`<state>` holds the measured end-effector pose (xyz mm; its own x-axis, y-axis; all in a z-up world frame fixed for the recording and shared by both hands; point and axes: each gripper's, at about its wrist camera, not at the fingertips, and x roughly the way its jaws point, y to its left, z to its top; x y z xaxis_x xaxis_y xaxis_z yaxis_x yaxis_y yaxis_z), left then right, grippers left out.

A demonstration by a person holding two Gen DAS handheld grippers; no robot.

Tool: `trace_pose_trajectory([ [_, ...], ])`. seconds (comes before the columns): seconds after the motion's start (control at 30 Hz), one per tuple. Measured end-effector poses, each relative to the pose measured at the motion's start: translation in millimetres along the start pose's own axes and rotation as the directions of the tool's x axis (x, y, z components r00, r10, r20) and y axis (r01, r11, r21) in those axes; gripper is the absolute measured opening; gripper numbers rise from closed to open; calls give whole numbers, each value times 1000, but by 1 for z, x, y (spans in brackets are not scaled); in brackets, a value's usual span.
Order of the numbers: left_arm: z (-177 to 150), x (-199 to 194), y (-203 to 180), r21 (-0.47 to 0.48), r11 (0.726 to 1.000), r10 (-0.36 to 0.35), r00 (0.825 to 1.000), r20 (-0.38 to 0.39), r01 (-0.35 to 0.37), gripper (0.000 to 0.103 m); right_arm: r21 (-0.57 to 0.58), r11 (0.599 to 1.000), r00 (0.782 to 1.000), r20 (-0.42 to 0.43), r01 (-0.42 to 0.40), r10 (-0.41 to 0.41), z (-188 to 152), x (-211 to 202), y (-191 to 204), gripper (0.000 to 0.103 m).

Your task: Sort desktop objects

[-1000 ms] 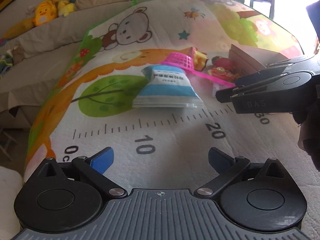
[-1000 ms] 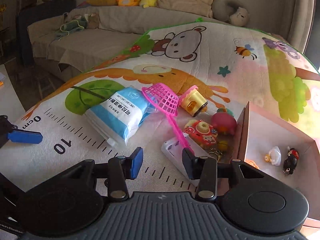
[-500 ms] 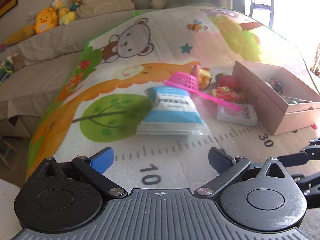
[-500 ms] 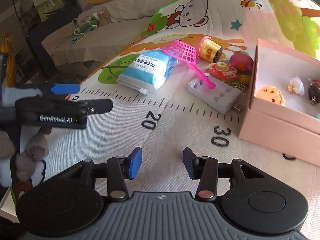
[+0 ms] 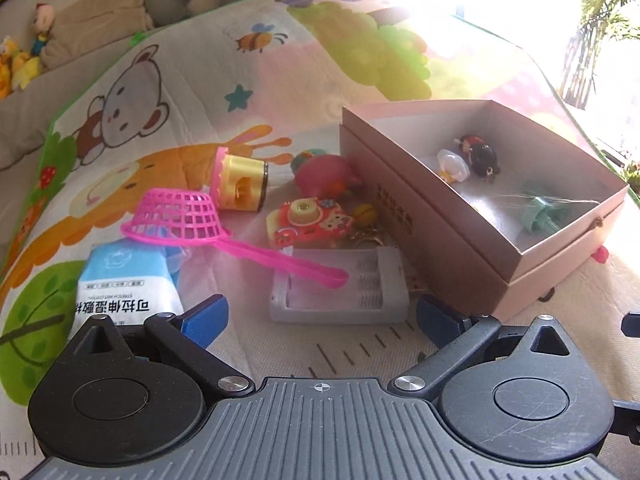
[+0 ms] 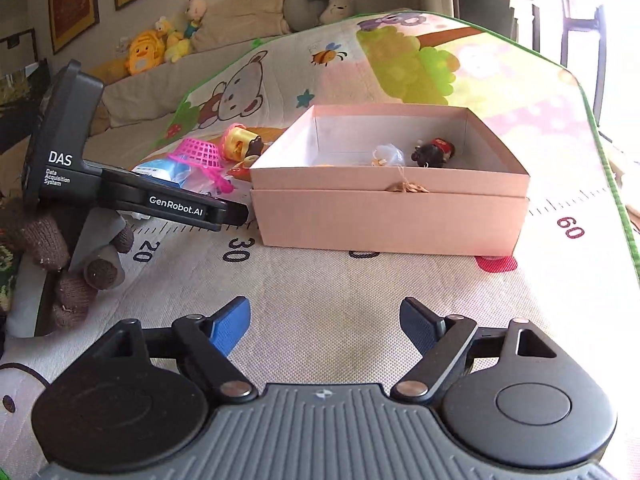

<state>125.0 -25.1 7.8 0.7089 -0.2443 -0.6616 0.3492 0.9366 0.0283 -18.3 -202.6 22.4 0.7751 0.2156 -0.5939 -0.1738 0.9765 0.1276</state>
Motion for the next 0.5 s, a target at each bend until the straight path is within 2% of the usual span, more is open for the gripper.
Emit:
trace_pose_trajectory([
  [0.07,2,5,1,-14,1000,-2,1000,-8,2,102,15,1000,1000,4,-2,2,0,1,-3,91],
  [0.1,3,7,3,-23,1000,-5,1000,-14,4,97,19,1000,1000,-2,-5,5,0,2,-3,91],
  [0.13,3,8,3,-29,1000,-11,1000,-23,10,85,21,1000,1000,-5,-10,10,0,3,-3,91],
  [0.17,3,9,3,-32,999,-9,1000,-25,8,82,23,1000,1000,-3,-11,11,0,3,-4,91],
  [0.33,-4,-3,1,-27,1000,10,1000,-29,-11,82,37,999,1000,2,-3,3,-1,1,-4,96],
  [0.5,-28,-35,-6,-24,1000,13,998,-60,-14,82,89,995,999,23,32,-34,-1,-1,-10,100],
])
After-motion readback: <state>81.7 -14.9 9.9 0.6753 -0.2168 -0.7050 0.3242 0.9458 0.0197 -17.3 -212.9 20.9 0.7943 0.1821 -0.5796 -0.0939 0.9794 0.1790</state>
